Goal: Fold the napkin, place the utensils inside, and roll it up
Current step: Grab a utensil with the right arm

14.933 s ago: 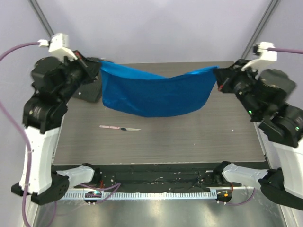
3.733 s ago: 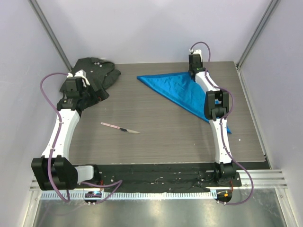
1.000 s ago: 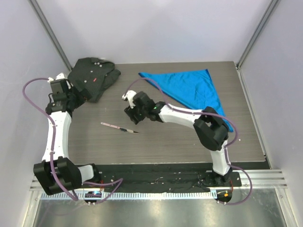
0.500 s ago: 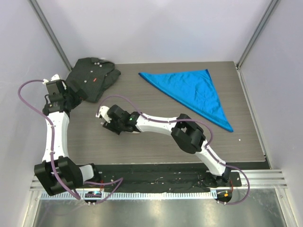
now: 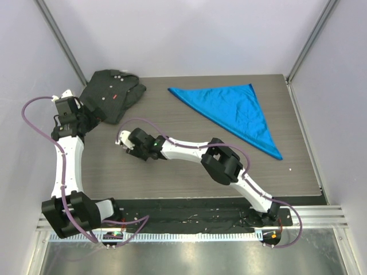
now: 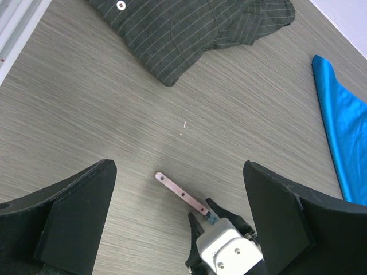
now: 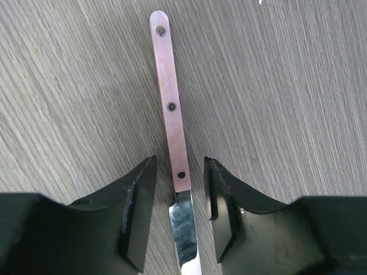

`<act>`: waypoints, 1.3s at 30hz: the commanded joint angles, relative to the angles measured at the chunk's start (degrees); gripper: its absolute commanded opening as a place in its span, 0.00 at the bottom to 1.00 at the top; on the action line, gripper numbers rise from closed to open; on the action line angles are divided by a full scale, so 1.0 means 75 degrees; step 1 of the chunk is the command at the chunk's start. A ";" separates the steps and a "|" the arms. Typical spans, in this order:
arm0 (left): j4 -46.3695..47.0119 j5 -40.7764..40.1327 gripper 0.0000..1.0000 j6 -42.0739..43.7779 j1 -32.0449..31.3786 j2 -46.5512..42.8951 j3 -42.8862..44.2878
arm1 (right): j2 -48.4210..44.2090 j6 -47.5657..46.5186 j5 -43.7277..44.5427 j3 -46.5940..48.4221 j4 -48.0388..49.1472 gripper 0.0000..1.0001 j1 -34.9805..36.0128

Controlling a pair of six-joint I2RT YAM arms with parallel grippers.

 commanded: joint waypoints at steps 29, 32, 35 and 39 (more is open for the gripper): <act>0.0346 0.0504 1.00 -0.0225 0.0036 -0.0181 -0.0062 | -0.3606 0.1970 0.0481 -0.3892 -0.0304 0.01 -0.1494; 0.0369 0.0539 1.00 -0.0237 0.0048 -0.0170 -0.0073 | -0.4111 0.1924 0.0435 -0.4467 -0.0140 0.01 -0.1986; 0.0392 0.0574 1.00 -0.0237 0.0036 -0.0170 -0.0085 | -0.4299 0.1876 0.0271 -0.4644 -0.0174 0.01 -0.2140; 0.0392 0.0609 1.00 -0.0261 0.0048 -0.0146 -0.0073 | -0.3937 0.2578 0.0013 -0.4002 -0.0689 0.04 -0.2023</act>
